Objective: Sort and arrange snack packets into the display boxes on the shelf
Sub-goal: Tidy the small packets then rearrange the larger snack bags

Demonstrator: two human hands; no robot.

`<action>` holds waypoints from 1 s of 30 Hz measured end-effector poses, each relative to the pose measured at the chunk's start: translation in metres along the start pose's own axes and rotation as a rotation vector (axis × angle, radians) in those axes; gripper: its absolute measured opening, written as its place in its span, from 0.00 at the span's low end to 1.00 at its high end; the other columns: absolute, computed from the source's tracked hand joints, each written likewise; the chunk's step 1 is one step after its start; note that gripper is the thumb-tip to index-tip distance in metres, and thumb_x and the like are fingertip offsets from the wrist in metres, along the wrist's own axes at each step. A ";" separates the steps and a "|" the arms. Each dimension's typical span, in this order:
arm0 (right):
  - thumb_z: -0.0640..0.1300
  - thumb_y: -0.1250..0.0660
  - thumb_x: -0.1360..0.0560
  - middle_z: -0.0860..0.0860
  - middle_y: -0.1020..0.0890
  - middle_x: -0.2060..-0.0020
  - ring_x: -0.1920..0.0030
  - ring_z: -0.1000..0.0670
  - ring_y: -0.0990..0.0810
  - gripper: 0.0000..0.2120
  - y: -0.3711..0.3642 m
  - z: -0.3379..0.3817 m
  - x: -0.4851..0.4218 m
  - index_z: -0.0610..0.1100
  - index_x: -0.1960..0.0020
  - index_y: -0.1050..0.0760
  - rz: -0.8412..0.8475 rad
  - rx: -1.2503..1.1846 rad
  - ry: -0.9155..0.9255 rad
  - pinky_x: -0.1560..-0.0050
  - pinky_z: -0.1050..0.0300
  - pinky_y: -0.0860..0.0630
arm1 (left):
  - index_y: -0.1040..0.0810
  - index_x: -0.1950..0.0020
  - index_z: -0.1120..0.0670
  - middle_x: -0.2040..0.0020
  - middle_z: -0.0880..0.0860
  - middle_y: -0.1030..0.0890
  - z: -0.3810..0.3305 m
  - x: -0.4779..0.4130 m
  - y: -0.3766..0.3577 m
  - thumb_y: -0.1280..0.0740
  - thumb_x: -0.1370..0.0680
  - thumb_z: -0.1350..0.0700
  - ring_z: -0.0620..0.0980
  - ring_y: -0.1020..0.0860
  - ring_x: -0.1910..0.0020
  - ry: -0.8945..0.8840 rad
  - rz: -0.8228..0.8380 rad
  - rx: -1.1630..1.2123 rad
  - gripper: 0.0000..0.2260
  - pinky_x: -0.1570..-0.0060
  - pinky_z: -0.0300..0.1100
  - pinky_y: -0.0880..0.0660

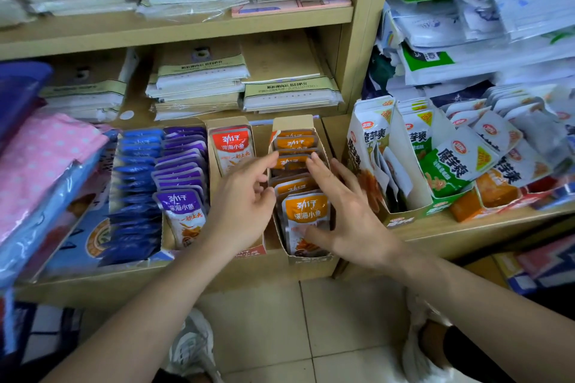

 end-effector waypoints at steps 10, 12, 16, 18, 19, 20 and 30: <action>0.64 0.33 0.29 0.54 0.46 0.19 0.22 0.47 0.45 0.44 0.005 -0.009 0.008 0.48 0.20 0.44 -0.119 0.245 0.035 0.24 0.42 0.41 | 0.40 0.19 0.45 0.19 0.43 0.45 -0.002 -0.008 -0.008 0.58 0.25 0.38 0.51 0.48 0.24 -0.150 0.184 -0.532 0.35 0.27 0.56 0.46; 0.61 0.28 0.29 0.53 0.43 0.20 0.24 0.46 0.44 0.43 0.006 -0.006 0.009 0.48 0.21 0.41 -0.113 0.259 0.024 0.27 0.49 0.44 | 0.36 0.21 0.46 0.22 0.45 0.38 -0.005 -0.007 -0.004 0.54 0.25 0.39 0.51 0.43 0.26 -0.178 0.117 -0.472 0.33 0.29 0.56 0.42; 0.58 0.25 0.30 0.52 0.38 0.24 0.27 0.50 0.43 0.42 0.013 -0.003 0.009 0.46 0.23 0.38 -0.145 0.276 -0.005 0.29 0.54 0.44 | 0.21 0.32 0.51 0.38 0.48 0.21 -0.007 -0.002 0.008 0.44 0.23 0.40 0.52 0.30 0.37 -0.285 -0.045 -0.468 0.26 0.41 0.51 0.32; 0.60 0.26 0.29 0.50 0.39 0.24 0.26 0.49 0.45 0.42 0.012 -0.003 0.008 0.46 0.22 0.40 -0.131 0.299 -0.030 0.30 0.55 0.46 | 0.24 0.28 0.49 0.35 0.46 0.22 -0.004 -0.001 0.006 0.46 0.23 0.35 0.52 0.31 0.35 -0.279 0.045 -0.577 0.30 0.41 0.51 0.32; 0.60 0.27 0.29 0.50 0.40 0.24 0.25 0.49 0.45 0.42 0.012 -0.003 0.008 0.46 0.22 0.40 -0.123 0.309 -0.036 0.30 0.55 0.46 | 0.27 0.26 0.49 0.32 0.46 0.24 -0.002 -0.001 0.002 0.48 0.24 0.32 0.51 0.32 0.33 -0.268 0.114 -0.609 0.33 0.39 0.51 0.33; 0.60 0.27 0.29 0.49 0.40 0.23 0.25 0.48 0.45 0.42 0.011 -0.004 0.007 0.46 0.22 0.40 -0.117 0.307 -0.037 0.30 0.54 0.47 | 0.30 0.23 0.48 0.29 0.45 0.26 0.000 0.000 -0.002 0.50 0.24 0.29 0.50 0.33 0.32 -0.262 0.174 -0.627 0.36 0.38 0.51 0.35; 0.52 0.25 0.27 0.55 0.44 0.22 0.23 0.54 0.48 0.47 0.008 -0.008 0.005 0.55 0.19 0.51 0.019 -0.001 -0.081 0.24 0.54 0.44 | 0.33 0.22 0.45 0.29 0.42 0.27 0.001 -0.003 -0.005 0.42 0.27 0.31 0.40 0.38 0.36 -0.224 0.186 -0.375 0.36 0.41 0.37 0.43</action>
Point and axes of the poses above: each hand's wrist, its own x-axis away from the middle knuckle, its own y-axis out of the back of the hand, z = x × y, the point moved 4 cm from there along -x, towards the middle knuckle
